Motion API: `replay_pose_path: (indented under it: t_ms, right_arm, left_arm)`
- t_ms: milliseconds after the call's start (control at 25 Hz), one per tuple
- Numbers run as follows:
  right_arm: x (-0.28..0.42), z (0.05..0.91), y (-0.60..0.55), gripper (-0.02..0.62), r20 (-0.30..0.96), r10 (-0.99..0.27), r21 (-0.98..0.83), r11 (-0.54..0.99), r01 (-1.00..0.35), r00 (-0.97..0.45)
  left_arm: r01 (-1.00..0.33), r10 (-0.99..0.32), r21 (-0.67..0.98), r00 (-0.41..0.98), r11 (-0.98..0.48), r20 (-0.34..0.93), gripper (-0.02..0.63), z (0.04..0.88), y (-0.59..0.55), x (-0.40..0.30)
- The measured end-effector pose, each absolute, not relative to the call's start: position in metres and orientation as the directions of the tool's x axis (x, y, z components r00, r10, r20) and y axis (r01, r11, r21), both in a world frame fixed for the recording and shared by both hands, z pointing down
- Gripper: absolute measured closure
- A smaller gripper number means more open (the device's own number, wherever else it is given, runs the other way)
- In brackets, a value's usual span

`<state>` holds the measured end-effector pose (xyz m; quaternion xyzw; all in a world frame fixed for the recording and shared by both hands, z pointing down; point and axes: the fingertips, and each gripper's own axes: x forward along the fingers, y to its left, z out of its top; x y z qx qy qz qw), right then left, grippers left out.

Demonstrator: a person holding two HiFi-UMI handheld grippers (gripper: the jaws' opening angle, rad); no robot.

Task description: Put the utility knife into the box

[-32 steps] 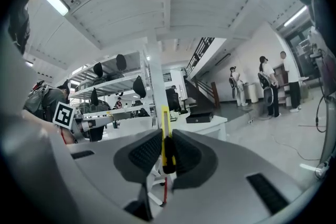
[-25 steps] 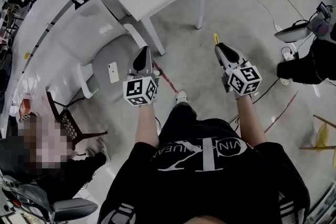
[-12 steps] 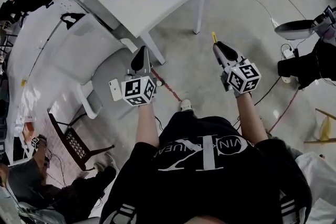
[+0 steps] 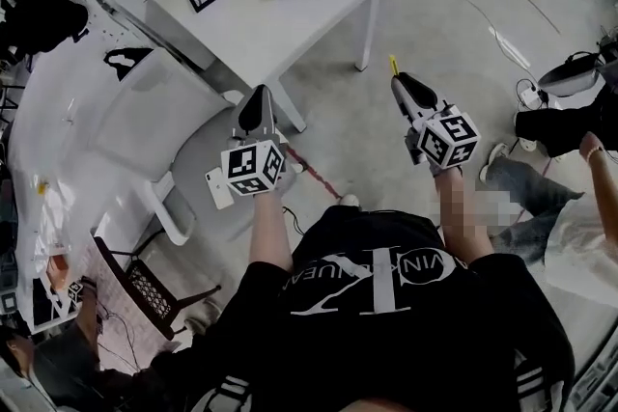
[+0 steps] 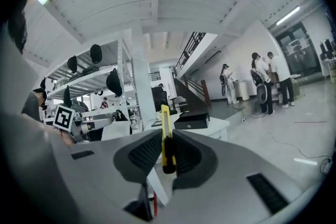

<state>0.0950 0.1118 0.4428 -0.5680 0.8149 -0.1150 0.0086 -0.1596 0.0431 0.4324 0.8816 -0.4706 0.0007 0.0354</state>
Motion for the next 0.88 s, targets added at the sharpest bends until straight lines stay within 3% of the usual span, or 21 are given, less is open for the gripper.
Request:
replay_pose_path:
  t_ms: [480,880]
  right_arm:
    - [0.102,0.442,0.095,0.526,0.118,-0.932,-0.208,0.315,-0.926,-0.343]
    - [0.1,0.439,0.014,0.526,0.086,-0.911,-0.208,0.379,-0.902,-0.403]
  left_arm:
    - [-0.82,-0.819,0.074,0.572,-0.567,0.056,0.595,0.44,0.03,-0.151]
    - [-0.85,-0.849,0.047,0.526,-0.524,0.054,0.595,0.436,-0.032,-0.157]
